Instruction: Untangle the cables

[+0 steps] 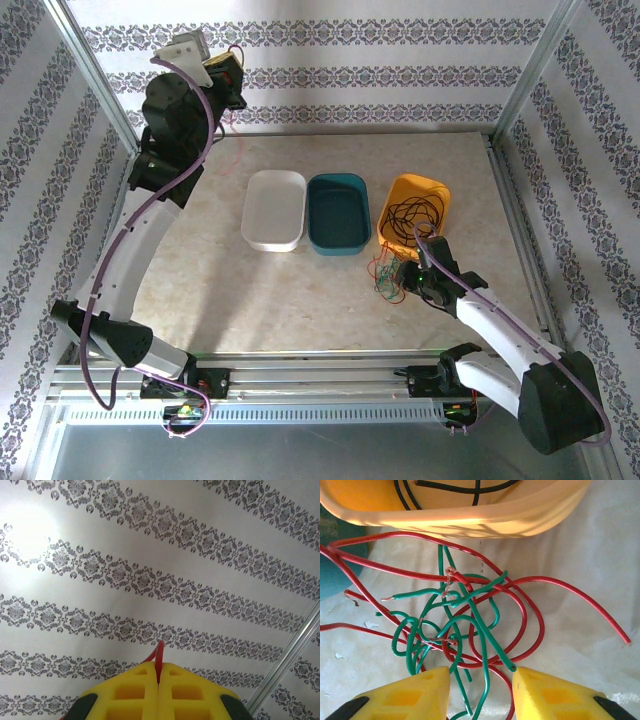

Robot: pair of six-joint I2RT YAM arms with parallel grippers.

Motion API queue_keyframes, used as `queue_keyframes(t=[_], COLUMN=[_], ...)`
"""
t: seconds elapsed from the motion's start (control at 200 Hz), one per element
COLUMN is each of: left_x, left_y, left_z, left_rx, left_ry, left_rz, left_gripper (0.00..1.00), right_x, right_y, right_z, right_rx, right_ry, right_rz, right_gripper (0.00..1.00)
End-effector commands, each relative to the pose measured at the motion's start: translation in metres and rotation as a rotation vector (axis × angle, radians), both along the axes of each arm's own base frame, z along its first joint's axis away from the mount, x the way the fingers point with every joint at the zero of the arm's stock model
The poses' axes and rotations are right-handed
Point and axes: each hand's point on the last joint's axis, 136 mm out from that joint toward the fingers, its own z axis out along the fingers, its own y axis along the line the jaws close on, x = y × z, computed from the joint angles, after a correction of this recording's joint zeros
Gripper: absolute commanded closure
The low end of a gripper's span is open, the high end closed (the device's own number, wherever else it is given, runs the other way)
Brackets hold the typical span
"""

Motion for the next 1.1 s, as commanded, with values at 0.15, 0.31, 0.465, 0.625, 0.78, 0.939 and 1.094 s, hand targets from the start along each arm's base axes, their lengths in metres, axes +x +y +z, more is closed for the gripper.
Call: queue_keyframes(t=[0.15, 0.31, 0.465, 0.625, 0.78, 0.939, 1.094], left_x=[-0.026, -0.022, -0.018, -0.018, -0.014, -0.016, -0.02], left_y=[0.009, -0.014, -0.051, -0.08, -0.108, -0.155, -0.202], left_z=[0.057, 0.054, 0.024, -0.034, -0.104, -0.168, -0.208], left_rx=[0.026, 0.0, -0.079, -0.138, -0.145, -0.133, -0.138], left_ry=[-0.191, -0.195, -0.117, 0.006, 0.17, 0.306, 0.386], left_rz=[0.011, -0.119, -0.341, -0.466, -0.499, -0.573, -0.665], left_gripper=[1.0, 1.0, 1.0, 1.0, 1.0, 1.0, 1.0], right_x=[-0.002, -0.002, -0.003, -0.004, -0.002, 0.001, 0.002], right_y=[0.001, -0.004, -0.009, -0.011, -0.01, -0.006, -0.006], right_z=[-0.002, -0.002, -0.002, -0.003, -0.003, -0.002, 0.002], right_rx=[0.0, -0.012, -0.018, -0.016, -0.015, -0.004, -0.006], right_ry=[0.014, 0.007, 0.002, 0.003, 0.006, 0.009, 0.001], right_rz=[0.024, -0.001, -0.03, -0.037, -0.034, -0.02, -0.021], right_gripper=[0.63, 0.63, 0.63, 0.63, 0.63, 0.64, 0.64])
